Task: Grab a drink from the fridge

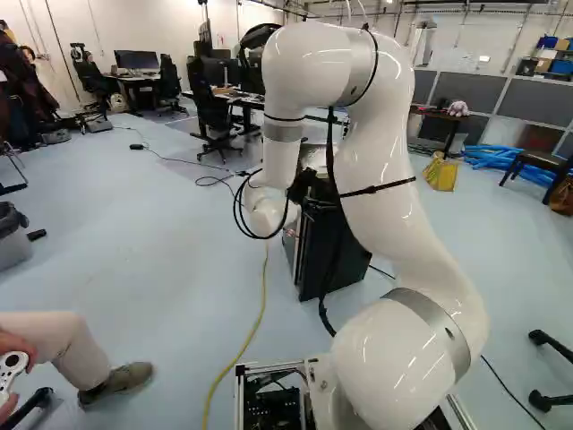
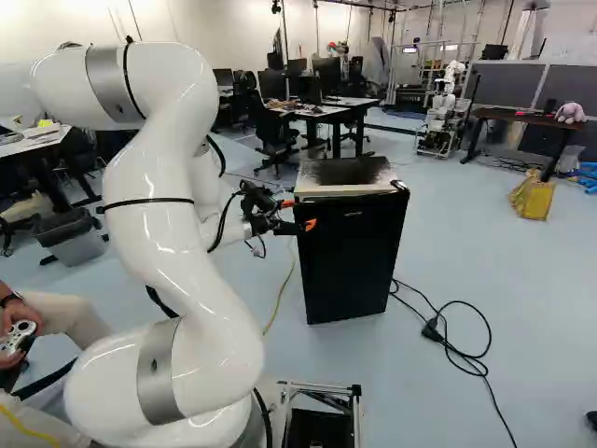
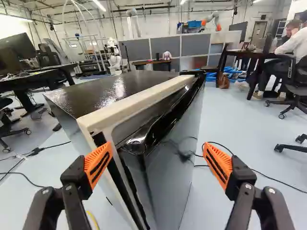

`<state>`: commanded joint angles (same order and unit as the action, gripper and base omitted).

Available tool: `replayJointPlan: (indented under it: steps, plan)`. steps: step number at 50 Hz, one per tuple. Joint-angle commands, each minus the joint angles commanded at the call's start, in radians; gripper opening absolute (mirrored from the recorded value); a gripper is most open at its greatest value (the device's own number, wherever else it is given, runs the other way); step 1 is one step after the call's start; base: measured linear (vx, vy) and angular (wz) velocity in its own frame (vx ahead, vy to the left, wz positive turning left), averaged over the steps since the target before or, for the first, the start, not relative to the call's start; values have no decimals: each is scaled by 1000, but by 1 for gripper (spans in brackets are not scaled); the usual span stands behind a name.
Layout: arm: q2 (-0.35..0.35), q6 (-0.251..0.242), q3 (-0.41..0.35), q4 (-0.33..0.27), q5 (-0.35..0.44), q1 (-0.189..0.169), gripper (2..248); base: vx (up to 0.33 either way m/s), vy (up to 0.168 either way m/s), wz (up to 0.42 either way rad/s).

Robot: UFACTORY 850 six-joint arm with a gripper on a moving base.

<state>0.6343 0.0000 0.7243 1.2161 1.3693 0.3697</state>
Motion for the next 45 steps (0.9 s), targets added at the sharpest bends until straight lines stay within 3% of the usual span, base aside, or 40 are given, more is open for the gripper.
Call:
replayJointPlan:
  steps: [45]
  plan:
    - [2, 0, 3, 33, 0, -23, 247, 0, 0, 0]
